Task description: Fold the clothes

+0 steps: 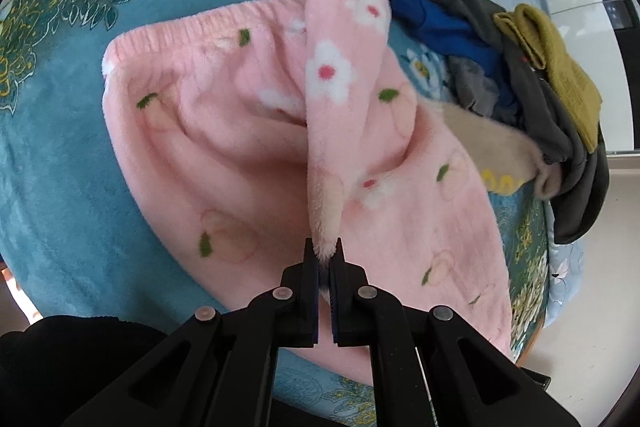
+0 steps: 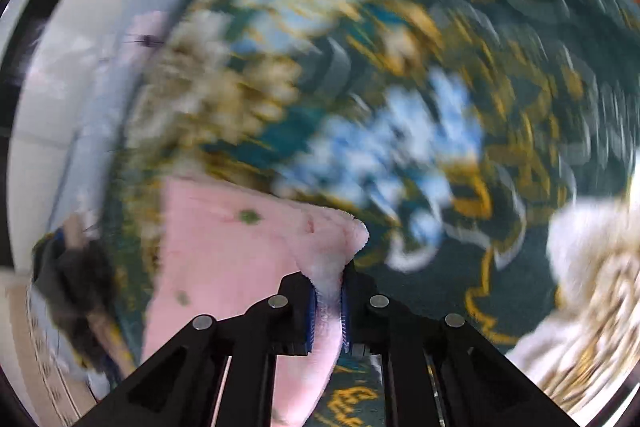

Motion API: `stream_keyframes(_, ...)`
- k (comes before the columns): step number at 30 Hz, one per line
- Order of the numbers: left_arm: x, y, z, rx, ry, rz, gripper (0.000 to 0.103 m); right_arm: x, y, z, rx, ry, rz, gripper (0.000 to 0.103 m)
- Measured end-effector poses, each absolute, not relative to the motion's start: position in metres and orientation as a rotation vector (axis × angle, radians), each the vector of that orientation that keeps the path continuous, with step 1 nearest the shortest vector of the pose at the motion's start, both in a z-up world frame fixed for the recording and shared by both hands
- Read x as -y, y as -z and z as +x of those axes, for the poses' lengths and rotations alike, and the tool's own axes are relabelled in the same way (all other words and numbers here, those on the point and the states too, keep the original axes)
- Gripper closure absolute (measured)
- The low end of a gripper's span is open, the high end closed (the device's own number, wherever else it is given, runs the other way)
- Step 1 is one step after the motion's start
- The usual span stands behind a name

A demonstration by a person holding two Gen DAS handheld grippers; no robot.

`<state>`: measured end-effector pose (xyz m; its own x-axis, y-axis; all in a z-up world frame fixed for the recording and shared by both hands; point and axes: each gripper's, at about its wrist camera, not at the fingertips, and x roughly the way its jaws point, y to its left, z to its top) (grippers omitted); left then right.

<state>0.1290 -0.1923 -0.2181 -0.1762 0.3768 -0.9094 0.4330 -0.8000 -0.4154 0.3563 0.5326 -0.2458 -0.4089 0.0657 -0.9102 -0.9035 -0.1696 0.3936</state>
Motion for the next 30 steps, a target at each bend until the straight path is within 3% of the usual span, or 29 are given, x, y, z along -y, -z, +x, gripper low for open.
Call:
stream_keyframes(7,0.201,0.215,0.131,-1.135,2.222,1.877,0.098,-0.53,0.253,0.352,-1.31,-1.63,-1.073,0.093)
stream_keyframes(9,0.208,0.213,0.132,-1.207,2.241,1.822,0.091,-0.531,0.252,0.349,-1.293,-1.626,-1.09,0.093)
stream_keyframes(11,0.219,0.212,0.132,-1.293,2.238,1.754,0.072,-0.531,0.252,0.347,-1.285,-1.616,-1.095,0.093)
stream_keyframes(14,0.237,0.211,0.125,-1.372,2.229,1.641,0.064,-0.53,0.252,0.343,-1.261,-1.602,-1.116,0.092)
stream_keyframes(16,0.242,0.21,0.111,-1.346,2.232,1.602,0.056,-0.53,0.252,0.339,-1.245,-1.593,-1.131,0.092)
stream_keyframes(24,0.245,0.224,0.041,-1.355,2.233,1.538,0.049,-0.53,0.25,0.337,-1.241,-1.557,-1.146,0.092)
stream_keyframes(30,0.227,0.226,0.012,-1.117,2.291,1.667,0.05,-0.529,0.249,0.337,-1.232,-1.534,-1.155,0.092)
